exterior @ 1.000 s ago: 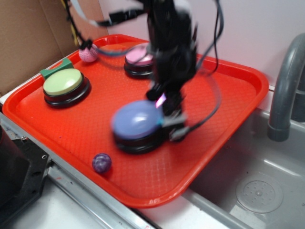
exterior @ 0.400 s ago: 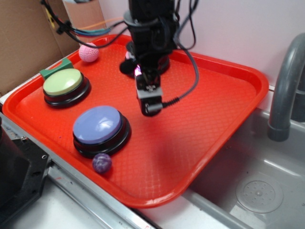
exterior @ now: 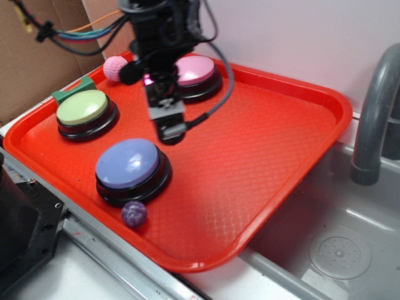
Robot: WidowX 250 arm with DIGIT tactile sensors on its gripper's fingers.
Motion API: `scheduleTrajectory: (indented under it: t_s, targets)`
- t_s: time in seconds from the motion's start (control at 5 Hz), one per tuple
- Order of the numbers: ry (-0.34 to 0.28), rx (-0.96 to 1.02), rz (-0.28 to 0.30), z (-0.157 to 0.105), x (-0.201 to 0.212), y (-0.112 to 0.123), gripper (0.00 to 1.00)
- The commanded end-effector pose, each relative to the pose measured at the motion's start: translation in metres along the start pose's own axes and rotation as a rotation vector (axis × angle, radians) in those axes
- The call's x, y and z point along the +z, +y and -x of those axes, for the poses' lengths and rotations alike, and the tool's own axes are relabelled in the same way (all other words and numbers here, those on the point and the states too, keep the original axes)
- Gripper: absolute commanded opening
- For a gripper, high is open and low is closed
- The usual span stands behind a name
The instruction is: Push the purple button.
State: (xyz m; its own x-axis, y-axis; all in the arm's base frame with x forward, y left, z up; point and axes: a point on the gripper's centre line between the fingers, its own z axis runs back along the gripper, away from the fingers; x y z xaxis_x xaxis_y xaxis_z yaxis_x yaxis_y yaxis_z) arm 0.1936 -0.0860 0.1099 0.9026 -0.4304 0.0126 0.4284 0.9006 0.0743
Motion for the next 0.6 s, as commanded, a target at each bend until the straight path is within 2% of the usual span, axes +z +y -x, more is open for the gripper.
scheduleTrajectory:
  t_s: [0.0, 0.4]
  targets:
    - [-0.031, 0.087, 0.114, 0.018, 0.022, -0.001, 1.0]
    - [0.038, 0.114, 0.058, 0.035, 0.041, 0.012, 1.0]
